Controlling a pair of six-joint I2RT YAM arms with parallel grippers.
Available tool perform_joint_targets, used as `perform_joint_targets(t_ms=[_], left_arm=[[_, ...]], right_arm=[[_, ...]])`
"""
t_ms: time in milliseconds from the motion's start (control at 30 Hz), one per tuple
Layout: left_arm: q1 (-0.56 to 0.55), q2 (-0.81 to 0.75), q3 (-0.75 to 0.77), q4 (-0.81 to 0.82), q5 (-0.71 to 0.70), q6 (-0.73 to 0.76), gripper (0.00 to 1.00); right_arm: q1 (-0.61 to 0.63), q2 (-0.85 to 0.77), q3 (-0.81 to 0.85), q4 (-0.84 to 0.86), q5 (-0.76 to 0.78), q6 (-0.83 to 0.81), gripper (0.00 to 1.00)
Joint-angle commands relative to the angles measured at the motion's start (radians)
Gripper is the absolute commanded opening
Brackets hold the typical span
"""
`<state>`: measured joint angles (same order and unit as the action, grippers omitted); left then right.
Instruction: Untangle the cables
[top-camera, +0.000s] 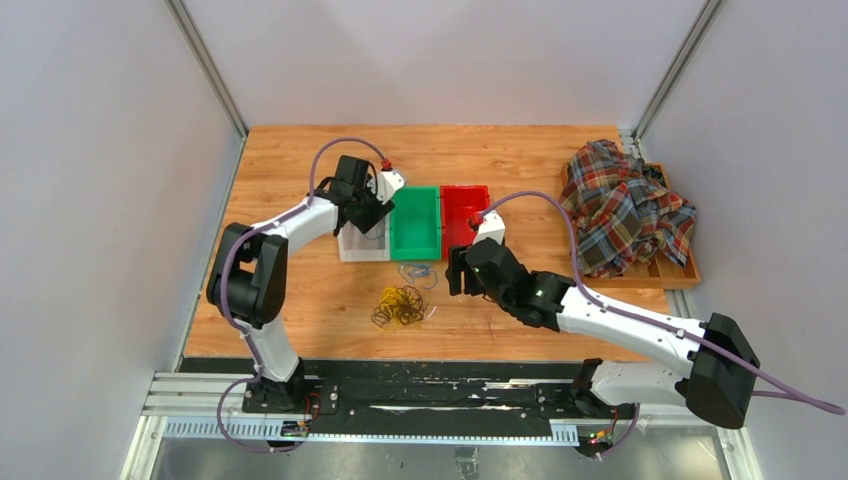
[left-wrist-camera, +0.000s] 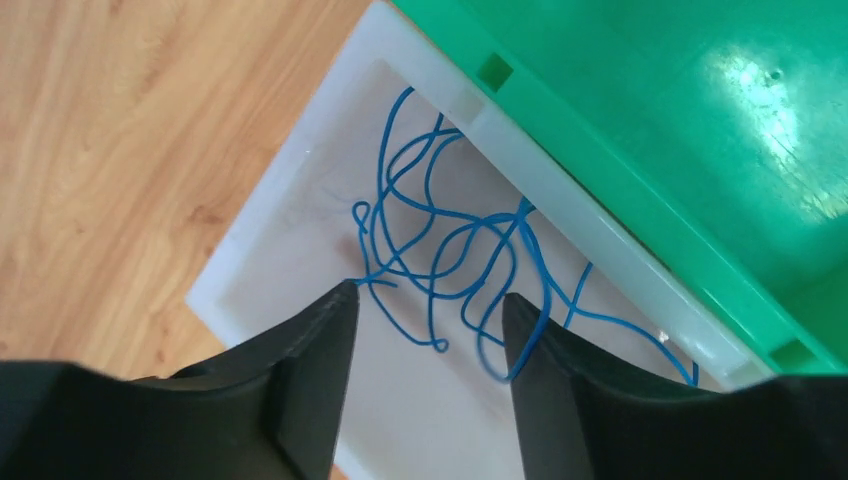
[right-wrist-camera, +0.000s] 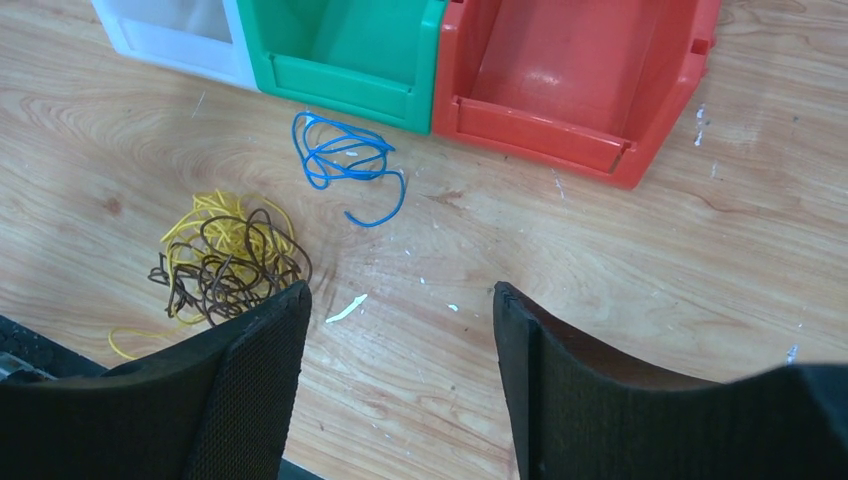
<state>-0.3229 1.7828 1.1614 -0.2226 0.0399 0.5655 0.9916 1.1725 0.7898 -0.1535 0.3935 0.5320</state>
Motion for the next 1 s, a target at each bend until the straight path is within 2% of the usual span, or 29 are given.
perform_joint_targets(t_ms=[0, 200, 233, 300, 400, 500, 733, 900, 967], left_arm=[[0.007, -0.108, 0.051, -0.036, 0.014, -0.013, 0.64], [0.017, -0.208, 0.155, -0.216, 0.099, -0.056, 0.85], [0.016, -0.217, 0.179, -0.253, 0.121, -0.064, 0.87], [0.016, -0.239, 0.218, -0.32, 0.163, -0.085, 0.91], [0.016, -0.283, 0.251, -0.402, 0.213, -0.113, 0.99], [0.016, -0.35, 0.239, -0.454, 0.251, -0.139, 0.98], [0.016, -0.452, 0.171, -0.52, 0.281, -0.152, 0.98], [0.016, -0.502, 0.073, -0.529, 0.373, -0.154, 0.98], [0.016, -0.52, 0.049, -0.543, 0.4, -0.14, 0.98]], right_arm=[[-0.034, -0.023, -0.013, 0.004, 0.028, 0.029, 0.68], [-0.093, -0.033, -0.017, 0.013, -0.018, 0.043, 0.7], [-0.094, -0.026, -0.012, 0.014, -0.022, 0.042, 0.71], [-0.096, 0.001, 0.001, 0.017, -0.036, 0.039, 0.82], [-0.097, 0.051, 0.012, 0.041, -0.068, 0.043, 0.85], [-0.097, 0.128, 0.029, 0.078, -0.101, 0.05, 0.85], [-0.099, 0.36, 0.115, 0.148, -0.194, 0.051, 0.75], [-0.106, 0.491, 0.15, 0.206, -0.221, 0.02, 0.73], [-0.119, 0.514, 0.15, 0.241, -0.245, -0.001, 0.69]])
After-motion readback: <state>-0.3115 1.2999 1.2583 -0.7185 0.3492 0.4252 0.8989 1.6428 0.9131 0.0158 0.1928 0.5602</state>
